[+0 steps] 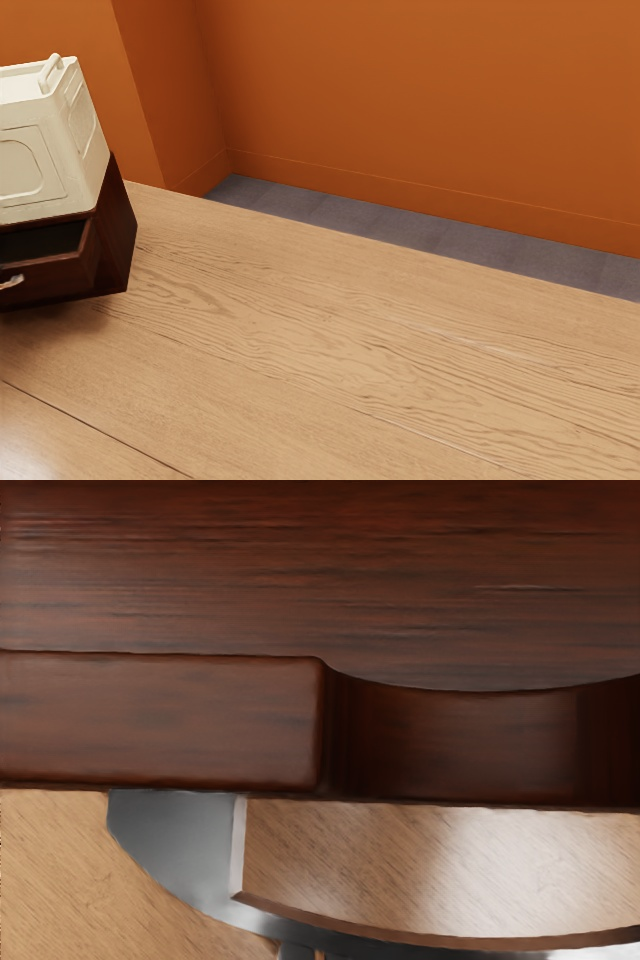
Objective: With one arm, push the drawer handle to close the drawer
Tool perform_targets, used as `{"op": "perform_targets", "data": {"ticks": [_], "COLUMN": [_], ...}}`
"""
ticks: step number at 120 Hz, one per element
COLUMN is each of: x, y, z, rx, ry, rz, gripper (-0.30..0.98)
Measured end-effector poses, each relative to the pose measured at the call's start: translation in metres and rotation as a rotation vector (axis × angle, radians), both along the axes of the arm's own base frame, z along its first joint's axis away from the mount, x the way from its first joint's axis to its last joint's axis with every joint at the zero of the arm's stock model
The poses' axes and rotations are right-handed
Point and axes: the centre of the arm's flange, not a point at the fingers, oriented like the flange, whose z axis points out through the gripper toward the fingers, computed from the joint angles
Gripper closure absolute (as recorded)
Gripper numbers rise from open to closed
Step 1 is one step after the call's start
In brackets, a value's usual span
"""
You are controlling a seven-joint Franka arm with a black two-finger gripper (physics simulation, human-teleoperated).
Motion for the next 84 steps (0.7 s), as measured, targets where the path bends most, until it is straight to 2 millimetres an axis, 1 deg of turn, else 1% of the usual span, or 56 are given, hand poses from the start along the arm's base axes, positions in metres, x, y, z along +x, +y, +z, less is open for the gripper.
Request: {"op": "perform_targets", "data": {"ticks": [29,44,69,84], "x": [0.022,0.031,0.044,0.06], "y": [0.024,0.034,0.044,0.048], "z": [0.0,0.0,-0.003,-0.004], "rx": [0.019,0.028,0.027,0.027], "ry": [-0.012,-0.014,-0.02,-0.03], "rz": [-0.035,-0.053,-0.073,-0.097], "gripper": [0.79,0.79,0.79,0.79]}}
